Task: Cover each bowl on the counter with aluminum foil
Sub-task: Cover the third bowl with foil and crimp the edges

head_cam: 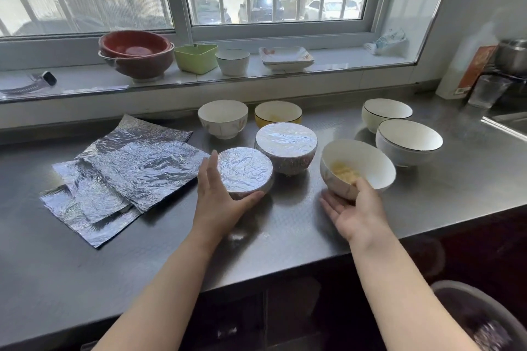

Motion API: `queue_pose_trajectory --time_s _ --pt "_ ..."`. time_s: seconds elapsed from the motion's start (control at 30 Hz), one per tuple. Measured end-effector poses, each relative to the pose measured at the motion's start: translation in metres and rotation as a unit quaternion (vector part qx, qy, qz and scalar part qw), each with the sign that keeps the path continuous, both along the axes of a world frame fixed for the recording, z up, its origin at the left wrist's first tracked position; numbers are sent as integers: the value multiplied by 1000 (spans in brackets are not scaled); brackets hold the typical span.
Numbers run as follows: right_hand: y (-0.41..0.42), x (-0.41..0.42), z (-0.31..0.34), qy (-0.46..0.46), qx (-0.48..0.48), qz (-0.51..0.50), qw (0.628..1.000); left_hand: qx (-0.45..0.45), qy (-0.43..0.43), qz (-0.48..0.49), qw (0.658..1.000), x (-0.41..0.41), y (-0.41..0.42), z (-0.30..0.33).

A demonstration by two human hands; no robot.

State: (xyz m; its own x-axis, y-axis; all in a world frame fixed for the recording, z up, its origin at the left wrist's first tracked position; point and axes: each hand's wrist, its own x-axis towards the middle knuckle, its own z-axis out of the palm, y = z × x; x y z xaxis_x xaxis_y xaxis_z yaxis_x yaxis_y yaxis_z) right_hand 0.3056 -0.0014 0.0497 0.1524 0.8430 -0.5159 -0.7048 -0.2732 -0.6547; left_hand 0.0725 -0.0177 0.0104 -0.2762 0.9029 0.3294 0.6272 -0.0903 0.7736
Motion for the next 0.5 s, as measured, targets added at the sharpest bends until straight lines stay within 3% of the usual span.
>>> queue_pose_trajectory --time_s 0.2,0.5 --pt "-40 21 -1 -85 36 182 979 -13 -11 -25 1000 -20 5 0" --pt "-47 10 -9 -189 -11 444 876 -40 13 3 999 -44 8 6"
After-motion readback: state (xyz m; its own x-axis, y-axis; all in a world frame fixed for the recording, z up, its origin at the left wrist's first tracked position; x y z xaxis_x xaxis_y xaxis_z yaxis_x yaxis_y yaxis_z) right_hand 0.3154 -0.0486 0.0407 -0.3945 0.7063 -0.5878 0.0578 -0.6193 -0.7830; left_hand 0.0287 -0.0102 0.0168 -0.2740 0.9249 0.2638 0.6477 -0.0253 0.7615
